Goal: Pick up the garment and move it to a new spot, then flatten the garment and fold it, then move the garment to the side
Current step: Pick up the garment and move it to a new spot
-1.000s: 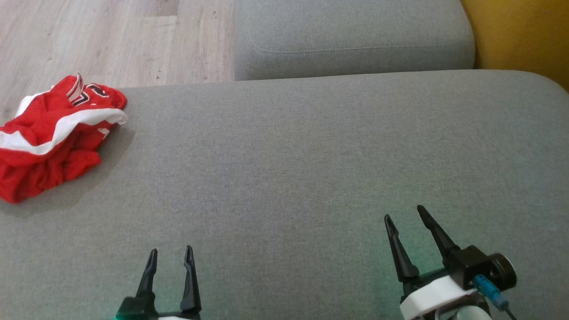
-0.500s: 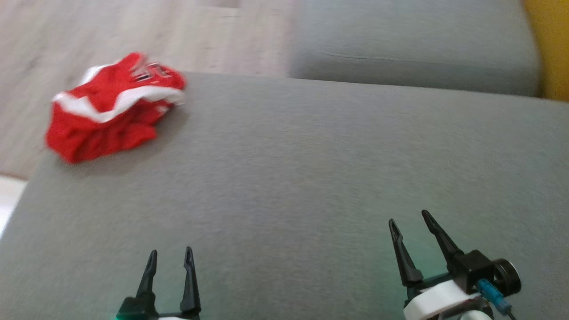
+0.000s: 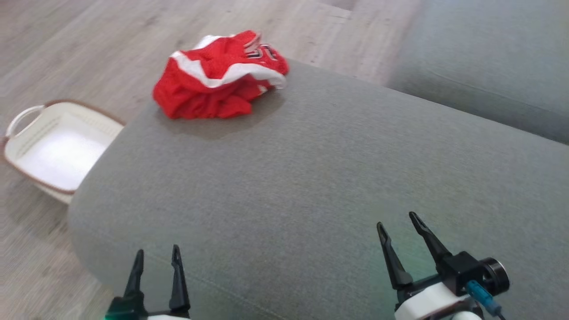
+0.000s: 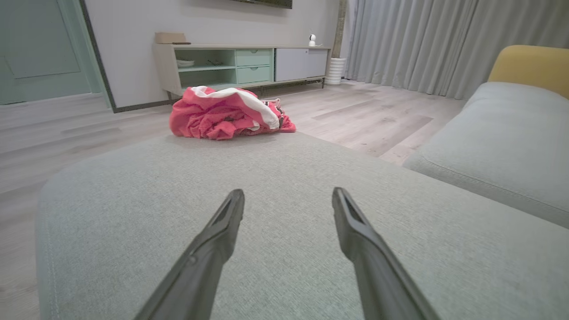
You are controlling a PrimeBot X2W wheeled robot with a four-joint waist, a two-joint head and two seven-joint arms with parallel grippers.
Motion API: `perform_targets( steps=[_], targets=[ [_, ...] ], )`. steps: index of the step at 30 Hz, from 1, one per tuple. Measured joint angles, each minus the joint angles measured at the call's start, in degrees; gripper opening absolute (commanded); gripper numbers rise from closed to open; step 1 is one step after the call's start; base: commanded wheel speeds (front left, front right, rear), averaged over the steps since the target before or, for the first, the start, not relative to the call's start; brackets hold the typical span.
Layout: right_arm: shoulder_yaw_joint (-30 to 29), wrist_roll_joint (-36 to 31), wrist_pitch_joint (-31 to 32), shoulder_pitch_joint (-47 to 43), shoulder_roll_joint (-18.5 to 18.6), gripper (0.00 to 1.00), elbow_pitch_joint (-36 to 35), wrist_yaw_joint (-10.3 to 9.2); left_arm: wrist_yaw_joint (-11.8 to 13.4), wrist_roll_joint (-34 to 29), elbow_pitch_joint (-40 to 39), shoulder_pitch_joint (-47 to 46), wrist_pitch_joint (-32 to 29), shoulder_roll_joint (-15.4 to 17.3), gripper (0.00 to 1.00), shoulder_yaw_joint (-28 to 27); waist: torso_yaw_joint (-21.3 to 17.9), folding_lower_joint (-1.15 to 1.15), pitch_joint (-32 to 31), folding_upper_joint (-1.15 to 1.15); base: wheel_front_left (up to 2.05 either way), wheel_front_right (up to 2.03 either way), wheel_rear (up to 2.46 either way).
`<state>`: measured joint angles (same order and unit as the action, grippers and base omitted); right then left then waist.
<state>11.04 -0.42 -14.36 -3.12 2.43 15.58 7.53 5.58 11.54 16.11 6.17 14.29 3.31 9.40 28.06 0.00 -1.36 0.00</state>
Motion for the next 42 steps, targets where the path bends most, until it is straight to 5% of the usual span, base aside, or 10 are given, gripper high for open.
perform_targets(
  steps=[14,19,26,32,42],
  targets=[
    [-1.27,-2.08,0.0,0.23,0.0,1.0,-2.1,0.0,1.71,2.14,-7.36,-0.07,0.11,0.53,1.0,-5.94,-0.38,-0.01,2.78,0.0,0.0,0.0,0.0],
    [-2.89,-4.87,0.0,1.37,0.01,1.0,-3.44,0.0,2.27,2.63,-14.34,-5.94,-2.08,5.66,1.0,-9.94,-1.83,0.0,6.09,0.0,0.0,0.0,0.0],
    [-3.42,-8.03,0.02,5.44,0.08,1.0,-4.8,0.0,-1.08,2.5,-16.93,-26.15,-9.69,15.44,1.0,-12.23,-4.13,0.01,11.06,0.0,0.0,0.0,0.0],
    [-2.45,-11.28,1.34,8.66,0.25,1.0,-6.91,0.0,-5.46,2.53,-5.98,-43.78,-15.91,20.86,1.0,-11.01,-8.11,0.01,17.3,0.0,0.0,0.0,0.0],
    [-2.27,-14.34,2.38,13.11,0.41,1.0,-10.03,0.0,-10.47,5.04,14.5,-53.22,-18.74,18.58,1.0,-5.81,-13.36,0.02,26.7,0.0,0.0,0.0,0.0]
  ],
)
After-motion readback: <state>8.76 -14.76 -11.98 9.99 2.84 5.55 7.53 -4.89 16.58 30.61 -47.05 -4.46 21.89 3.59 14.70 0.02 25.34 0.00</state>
